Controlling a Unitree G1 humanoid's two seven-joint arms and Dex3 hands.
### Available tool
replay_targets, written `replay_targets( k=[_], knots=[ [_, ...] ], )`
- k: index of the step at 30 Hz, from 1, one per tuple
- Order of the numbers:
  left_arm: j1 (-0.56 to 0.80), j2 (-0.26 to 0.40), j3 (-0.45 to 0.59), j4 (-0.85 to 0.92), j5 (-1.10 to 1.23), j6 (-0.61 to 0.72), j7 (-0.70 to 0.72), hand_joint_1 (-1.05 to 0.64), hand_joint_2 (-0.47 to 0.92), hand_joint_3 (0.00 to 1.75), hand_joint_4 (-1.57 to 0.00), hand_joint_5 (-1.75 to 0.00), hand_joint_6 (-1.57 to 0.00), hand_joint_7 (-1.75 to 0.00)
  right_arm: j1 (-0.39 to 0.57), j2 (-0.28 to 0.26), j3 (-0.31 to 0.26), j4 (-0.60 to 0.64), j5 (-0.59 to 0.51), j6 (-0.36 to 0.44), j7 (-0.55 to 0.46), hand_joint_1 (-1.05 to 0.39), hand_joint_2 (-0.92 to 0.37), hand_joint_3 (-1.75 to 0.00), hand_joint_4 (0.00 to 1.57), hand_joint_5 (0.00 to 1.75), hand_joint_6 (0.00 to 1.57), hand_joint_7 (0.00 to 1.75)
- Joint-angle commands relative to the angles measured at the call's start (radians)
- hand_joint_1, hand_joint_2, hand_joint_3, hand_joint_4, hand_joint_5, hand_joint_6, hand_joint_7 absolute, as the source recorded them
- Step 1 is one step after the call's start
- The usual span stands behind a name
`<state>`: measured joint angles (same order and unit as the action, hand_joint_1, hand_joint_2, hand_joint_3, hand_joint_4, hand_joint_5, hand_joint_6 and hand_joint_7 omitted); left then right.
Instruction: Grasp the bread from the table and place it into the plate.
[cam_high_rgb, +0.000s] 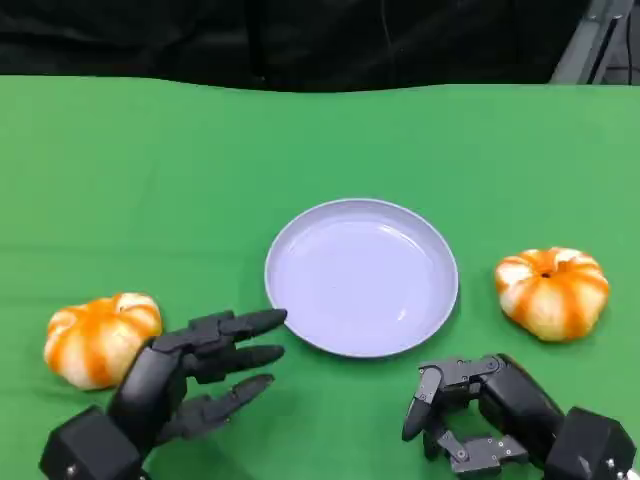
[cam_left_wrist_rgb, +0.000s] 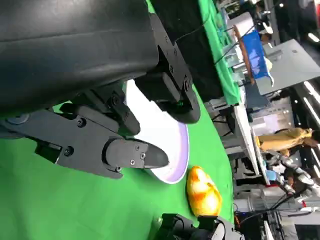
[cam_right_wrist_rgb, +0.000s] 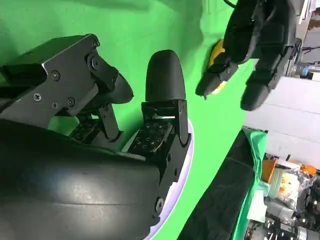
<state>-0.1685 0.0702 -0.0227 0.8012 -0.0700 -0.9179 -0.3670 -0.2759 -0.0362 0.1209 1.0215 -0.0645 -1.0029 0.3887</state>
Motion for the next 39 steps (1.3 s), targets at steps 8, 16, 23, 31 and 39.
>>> replay_targets(
  k=[8,16,23,31,39],
  knots=[
    [0.073,0.040,0.026,-0.205,-0.056,-0.033,-0.028,-0.70,0.92,0.25,-0.68,0.00,-0.52,0.00,-0.006,-0.007,-0.009,0.002,0.012,0.003,0.006,0.16,-0.56,-1.09,0.99,1.37,1.00,1.05],
    [0.095,0.082,0.080,-0.289,0.059,-0.035,0.078,-0.78,0.92,0.24,-0.58,0.00,-0.55,-0.01,-0.013,-0.011,-0.010,0.009,0.008,0.001,0.004,0.15,-0.57,-1.08,0.99,1.36,1.00,1.05],
    [0.087,0.129,0.130,-0.277,0.172,-0.070,0.189,-0.77,0.92,0.22,-0.56,0.00,-0.62,-0.03,-0.017,-0.013,-0.009,0.013,0.008,0.002,0.005,0.14,-0.55,-1.10,1.00,1.36,1.00,1.04],
    [0.102,0.202,0.162,-0.314,0.450,0.014,0.401,-0.86,0.92,0.23,-0.50,0.00,-0.63,-0.01,-0.015,-0.011,-0.010,0.019,0.009,-0.002,0.005,0.15,-0.53,-1.13,1.00,1.37,1.00,1.05],
    [0.116,0.263,0.119,-0.372,0.756,0.213,0.703,-0.92,0.92,0.24,-0.54,-0.02,-0.65,-0.01,-0.014,-0.010,-0.012,0.018,0.015,-0.002,0.012,0.14,-0.52,-1.16,1.01,1.36,0.99,1.05]
  ],
)
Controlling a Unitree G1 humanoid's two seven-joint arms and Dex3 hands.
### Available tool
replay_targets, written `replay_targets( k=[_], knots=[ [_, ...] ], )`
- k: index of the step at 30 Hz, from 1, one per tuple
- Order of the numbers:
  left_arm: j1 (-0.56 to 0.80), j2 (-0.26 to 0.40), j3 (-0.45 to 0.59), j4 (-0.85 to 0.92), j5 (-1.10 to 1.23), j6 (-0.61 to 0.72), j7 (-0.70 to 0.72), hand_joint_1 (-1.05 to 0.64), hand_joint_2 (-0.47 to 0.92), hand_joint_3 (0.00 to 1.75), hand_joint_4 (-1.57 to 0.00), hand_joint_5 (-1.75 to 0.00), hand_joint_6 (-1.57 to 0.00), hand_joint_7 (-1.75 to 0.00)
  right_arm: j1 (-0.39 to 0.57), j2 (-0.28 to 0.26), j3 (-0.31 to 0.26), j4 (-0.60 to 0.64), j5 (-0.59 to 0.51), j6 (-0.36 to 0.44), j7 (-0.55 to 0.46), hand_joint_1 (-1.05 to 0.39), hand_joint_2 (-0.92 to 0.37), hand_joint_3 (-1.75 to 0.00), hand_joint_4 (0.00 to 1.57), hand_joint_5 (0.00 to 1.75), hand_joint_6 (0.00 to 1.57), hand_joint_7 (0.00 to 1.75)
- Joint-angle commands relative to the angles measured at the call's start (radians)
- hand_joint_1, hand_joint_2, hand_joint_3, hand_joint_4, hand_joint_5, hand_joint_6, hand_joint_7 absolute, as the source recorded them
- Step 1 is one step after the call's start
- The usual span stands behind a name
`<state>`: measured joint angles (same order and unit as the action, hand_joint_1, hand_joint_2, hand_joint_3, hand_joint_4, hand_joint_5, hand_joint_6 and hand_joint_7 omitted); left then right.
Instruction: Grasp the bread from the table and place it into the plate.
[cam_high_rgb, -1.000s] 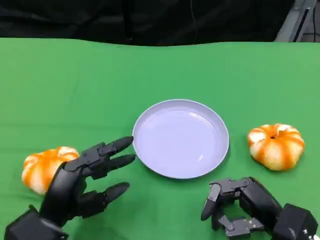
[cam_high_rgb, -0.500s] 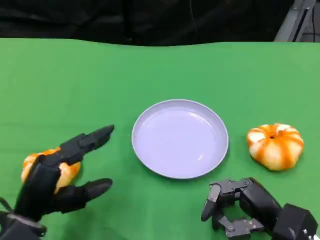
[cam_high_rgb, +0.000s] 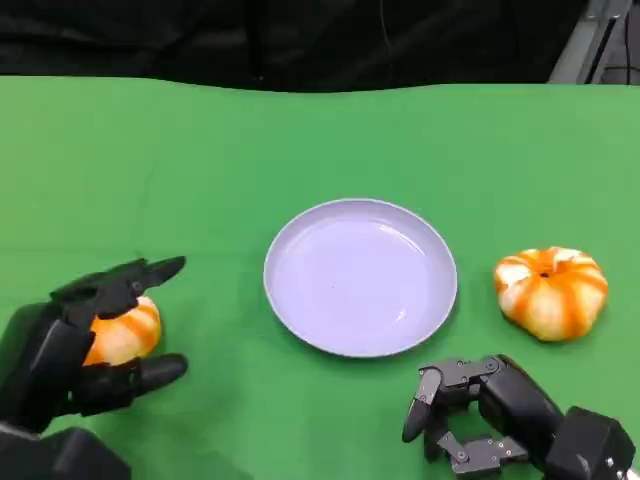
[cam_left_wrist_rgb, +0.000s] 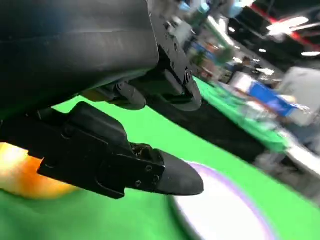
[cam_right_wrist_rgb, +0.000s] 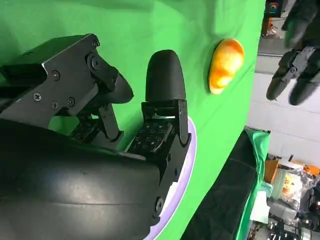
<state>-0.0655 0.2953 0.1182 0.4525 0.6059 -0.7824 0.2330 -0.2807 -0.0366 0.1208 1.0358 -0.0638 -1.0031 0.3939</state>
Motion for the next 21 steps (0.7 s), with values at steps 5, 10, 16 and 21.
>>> replay_targets(
  k=[5,10,16,21],
  knots=[
    [0.014,0.061,-0.071,-0.039,0.163,0.229,0.183,-0.95,0.92,0.27,-0.54,-0.01,-0.65,0.00,-0.011,-0.013,-0.013,0.006,0.010,-0.008,0.002,0.15,-0.52,-1.16,1.01,1.36,1.00,1.05],
    [-0.002,0.091,-0.112,-0.005,0.175,0.310,0.227,-0.93,0.92,0.27,-0.55,-0.01,-0.66,-0.01,-0.009,-0.011,-0.013,0.000,0.012,-0.001,0.002,0.14,-0.52,-1.16,1.01,1.36,0.99,1.05],
    [-0.027,0.117,-0.154,0.056,0.156,0.347,0.247,-0.92,0.92,0.26,-0.56,-0.01,-0.66,0.00,-0.005,-0.012,-0.012,-0.003,0.012,-0.007,0.004,0.13,-0.52,-1.15,1.01,1.37,0.99,1.05],
    [-0.051,0.131,-0.183,0.108,0.132,0.359,0.242,-0.92,0.92,0.25,-0.54,0.00,-0.63,0.00,-0.005,-0.014,-0.014,-0.002,0.015,-0.009,0.005,0.14,-0.52,-1.16,1.00,1.37,0.99,1.06]
  ],
)
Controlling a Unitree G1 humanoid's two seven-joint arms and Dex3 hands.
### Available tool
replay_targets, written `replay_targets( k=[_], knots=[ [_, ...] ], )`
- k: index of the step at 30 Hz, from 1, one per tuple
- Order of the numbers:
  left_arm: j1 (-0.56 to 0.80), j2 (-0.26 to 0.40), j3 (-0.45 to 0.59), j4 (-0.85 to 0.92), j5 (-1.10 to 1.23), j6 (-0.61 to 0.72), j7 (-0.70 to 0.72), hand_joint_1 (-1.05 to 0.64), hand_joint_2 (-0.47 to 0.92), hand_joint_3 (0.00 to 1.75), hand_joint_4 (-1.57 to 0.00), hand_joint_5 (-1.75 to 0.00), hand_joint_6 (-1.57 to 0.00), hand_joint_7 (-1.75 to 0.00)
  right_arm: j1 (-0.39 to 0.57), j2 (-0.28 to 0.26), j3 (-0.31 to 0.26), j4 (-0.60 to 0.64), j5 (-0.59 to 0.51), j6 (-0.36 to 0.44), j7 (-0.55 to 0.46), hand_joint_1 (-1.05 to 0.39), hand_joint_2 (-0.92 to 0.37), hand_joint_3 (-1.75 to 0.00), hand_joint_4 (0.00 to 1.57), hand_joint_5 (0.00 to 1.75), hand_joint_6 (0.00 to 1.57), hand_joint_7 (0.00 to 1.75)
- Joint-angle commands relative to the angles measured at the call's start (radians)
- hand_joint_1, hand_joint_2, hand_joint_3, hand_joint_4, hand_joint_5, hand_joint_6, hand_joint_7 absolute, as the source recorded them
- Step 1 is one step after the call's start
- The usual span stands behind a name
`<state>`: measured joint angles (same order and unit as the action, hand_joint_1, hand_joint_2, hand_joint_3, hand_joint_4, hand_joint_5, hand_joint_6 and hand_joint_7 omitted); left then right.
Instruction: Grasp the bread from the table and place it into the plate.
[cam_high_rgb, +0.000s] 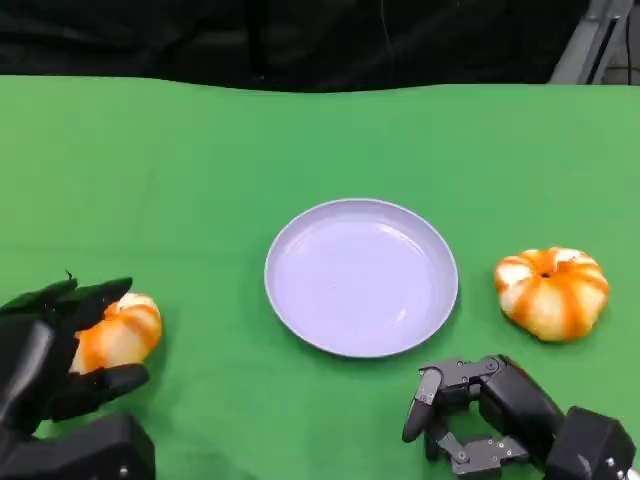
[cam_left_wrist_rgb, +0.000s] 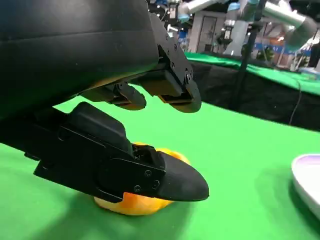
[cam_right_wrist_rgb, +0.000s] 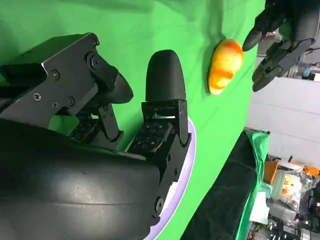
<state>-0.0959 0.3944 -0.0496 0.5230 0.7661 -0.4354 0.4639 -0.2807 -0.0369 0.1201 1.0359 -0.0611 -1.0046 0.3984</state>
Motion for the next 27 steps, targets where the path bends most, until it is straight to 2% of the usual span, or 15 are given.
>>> replay_targets(
  k=[1,13,27],
  knots=[
    [-0.026,0.035,-0.020,0.049,-0.035,0.008,0.010,-0.92,0.92,0.25,-0.54,0.00,-0.63,0.00,-0.004,-0.014,-0.013,-0.003,0.012,-0.007,0.001,0.14,-0.52,-1.16,1.00,1.37,0.99,1.06],
    [-0.101,0.055,-0.089,0.215,-0.073,-0.014,0.033,-0.94,0.92,0.27,-0.59,-0.02,-0.61,0.00,-0.001,-0.014,-0.012,-0.008,0.014,-0.003,0.005,0.13,-0.54,-1.13,1.00,1.37,0.99,1.05],
    [-0.190,0.044,-0.179,0.380,-0.086,-0.017,0.041,-0.92,0.92,0.27,-0.59,-0.01,-0.63,-0.01,0.002,-0.016,-0.010,-0.010,0.006,-0.007,-0.003,0.13,-0.54,-1.12,1.00,1.38,0.99,1.05]
  ],
)
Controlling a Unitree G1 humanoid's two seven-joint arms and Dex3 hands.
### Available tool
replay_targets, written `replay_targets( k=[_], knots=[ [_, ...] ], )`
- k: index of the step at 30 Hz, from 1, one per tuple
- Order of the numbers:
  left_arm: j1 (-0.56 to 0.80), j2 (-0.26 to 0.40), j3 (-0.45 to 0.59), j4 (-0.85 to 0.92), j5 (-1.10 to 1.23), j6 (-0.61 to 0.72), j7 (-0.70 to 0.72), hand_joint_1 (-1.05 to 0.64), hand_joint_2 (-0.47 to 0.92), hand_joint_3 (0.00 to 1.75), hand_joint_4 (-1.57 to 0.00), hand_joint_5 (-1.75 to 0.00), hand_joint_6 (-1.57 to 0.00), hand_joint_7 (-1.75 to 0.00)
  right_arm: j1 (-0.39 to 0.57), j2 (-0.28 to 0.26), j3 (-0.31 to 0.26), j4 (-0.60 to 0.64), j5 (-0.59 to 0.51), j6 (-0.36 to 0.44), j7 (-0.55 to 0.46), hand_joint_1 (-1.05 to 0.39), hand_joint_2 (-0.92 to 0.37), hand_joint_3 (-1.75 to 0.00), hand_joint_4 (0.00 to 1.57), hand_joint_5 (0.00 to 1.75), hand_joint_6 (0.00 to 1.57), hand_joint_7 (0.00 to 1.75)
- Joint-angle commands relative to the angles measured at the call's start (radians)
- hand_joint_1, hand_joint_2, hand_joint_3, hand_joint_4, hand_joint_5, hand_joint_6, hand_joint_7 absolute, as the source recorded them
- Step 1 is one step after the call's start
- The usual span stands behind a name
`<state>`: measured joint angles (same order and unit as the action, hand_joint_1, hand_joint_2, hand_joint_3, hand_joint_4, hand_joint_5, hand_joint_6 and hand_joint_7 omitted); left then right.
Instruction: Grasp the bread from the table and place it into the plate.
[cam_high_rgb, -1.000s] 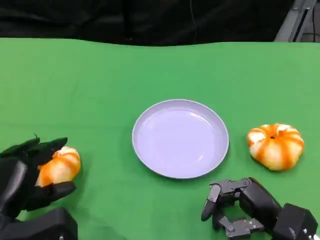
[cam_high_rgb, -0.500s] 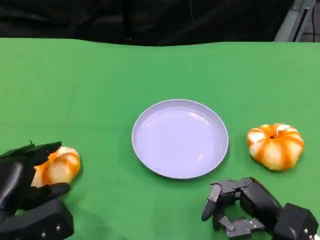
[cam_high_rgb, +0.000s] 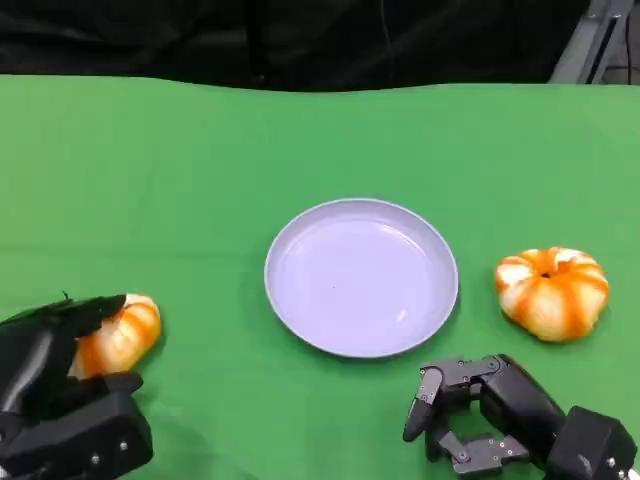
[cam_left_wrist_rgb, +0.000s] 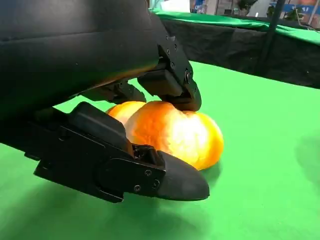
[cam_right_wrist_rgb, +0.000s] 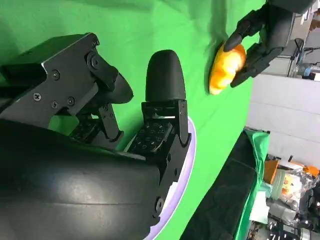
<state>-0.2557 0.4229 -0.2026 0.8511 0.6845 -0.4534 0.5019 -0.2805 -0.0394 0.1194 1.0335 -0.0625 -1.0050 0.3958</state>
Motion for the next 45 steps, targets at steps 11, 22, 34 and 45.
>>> replay_targets(
  k=[11,22,34,45],
  knots=[
    [-0.060,0.025,-0.070,0.086,-0.033,-0.021,-0.015,-0.32,0.86,0.02,-0.59,0.00,-0.63,0.00,0.005,-0.015,-0.009,-0.014,0.010,-0.004,0.001,0.14,-0.56,-1.11,1.00,1.37,1.00,1.05],
    [-0.034,0.053,-0.069,0.002,-0.076,0.000,-0.123,-0.23,0.83,0.00,-0.48,0.00,-0.55,0.00,-0.002,-0.012,-0.010,-0.008,0.010,-0.002,0.000,0.13,-0.55,-1.11,1.00,1.38,0.99,1.05],
    [0.010,0.042,-0.062,-0.130,-0.067,0.161,-0.143,-0.18,0.85,0.00,-0.51,-0.89,-0.93,-0.09,-0.001,-0.012,-0.010,-0.009,0.008,-0.006,-0.003,0.16,-0.56,-1.11,1.00,1.39,0.99,1.06],
    [0.023,0.021,-0.049,-0.154,-0.103,0.179,-0.134,-0.02,0.85,0.00,-0.58,-1.74,-0.43,-1.74,0.000,-0.012,-0.010,-0.010,0.008,-0.003,-0.001,0.16,-0.55,-1.12,0.99,1.39,0.99,1.07]
  ],
)
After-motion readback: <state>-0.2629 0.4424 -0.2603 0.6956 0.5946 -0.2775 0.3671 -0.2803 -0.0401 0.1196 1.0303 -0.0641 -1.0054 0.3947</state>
